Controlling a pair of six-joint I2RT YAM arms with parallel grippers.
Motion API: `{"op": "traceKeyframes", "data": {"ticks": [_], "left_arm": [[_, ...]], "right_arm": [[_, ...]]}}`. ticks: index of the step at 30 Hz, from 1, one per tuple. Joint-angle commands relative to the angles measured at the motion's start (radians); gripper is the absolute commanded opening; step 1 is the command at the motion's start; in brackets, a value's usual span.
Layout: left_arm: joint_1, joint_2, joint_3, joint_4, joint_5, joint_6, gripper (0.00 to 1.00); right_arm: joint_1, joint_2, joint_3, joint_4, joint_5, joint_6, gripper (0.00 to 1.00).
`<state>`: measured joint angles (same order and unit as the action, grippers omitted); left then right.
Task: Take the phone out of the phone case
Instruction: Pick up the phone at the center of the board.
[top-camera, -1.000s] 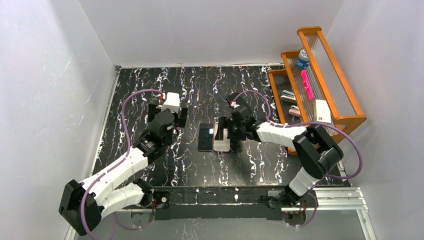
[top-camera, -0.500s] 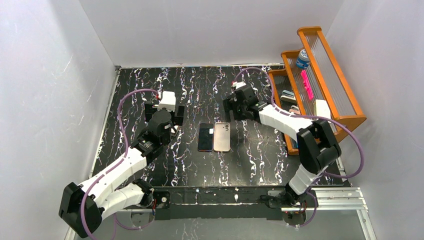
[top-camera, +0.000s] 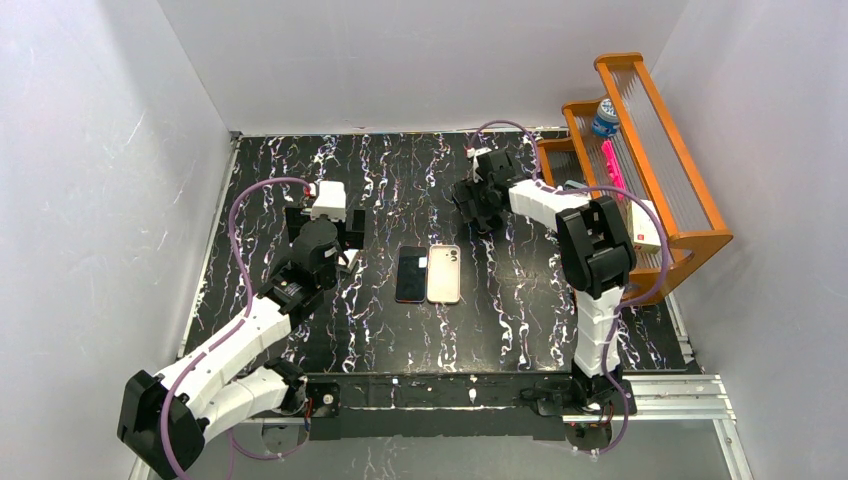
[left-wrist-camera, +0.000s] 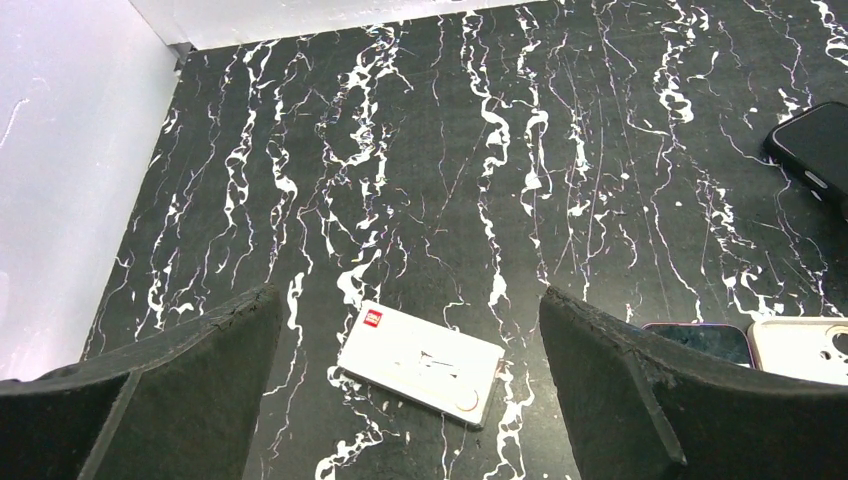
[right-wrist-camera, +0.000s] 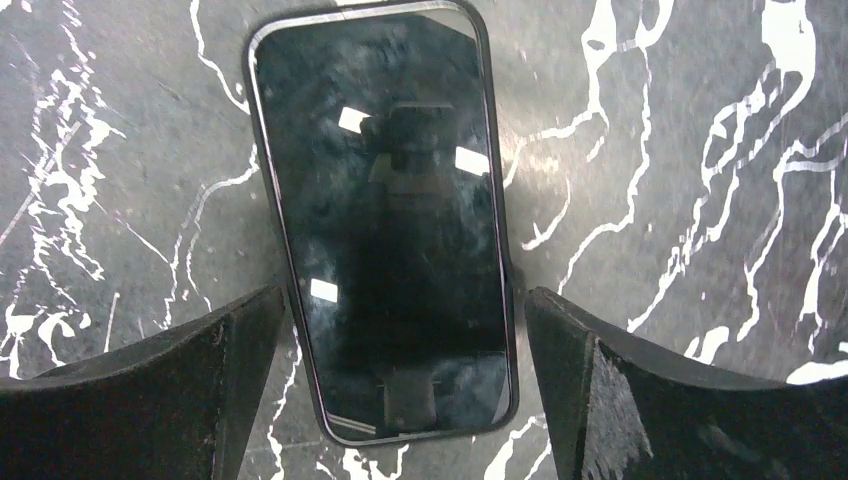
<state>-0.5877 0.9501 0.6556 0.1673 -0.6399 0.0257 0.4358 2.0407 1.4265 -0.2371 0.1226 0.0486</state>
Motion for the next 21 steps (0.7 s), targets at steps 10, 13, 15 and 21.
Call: {"op": "traceKeyframes", "data": {"ticks": [10,13,15,21], "left_arm": [[0.015,-0.041,0.021,0.023,0.021,-0.068,0.98],[0.016,-0.045,0.026,0.017,0.027,-0.096,0.98],[0.016,-0.045,0.031,0.01,0.033,-0.111,0.98],[0.017,-0.033,0.059,-0.038,0.029,-0.179,0.98]], "right_arm": [[-0.053,0.146,0.168,-0.064,-0.203,-0.105,0.99],[-0.054,0.142,0.14,-0.083,-0.2,-0.102,0.99],[-0.055,0.125,0.11,-0.094,-0.216,-0.096,0.99],[-0.05,0.036,-0.024,-0.128,-0.211,-0.057,0.78]]}}
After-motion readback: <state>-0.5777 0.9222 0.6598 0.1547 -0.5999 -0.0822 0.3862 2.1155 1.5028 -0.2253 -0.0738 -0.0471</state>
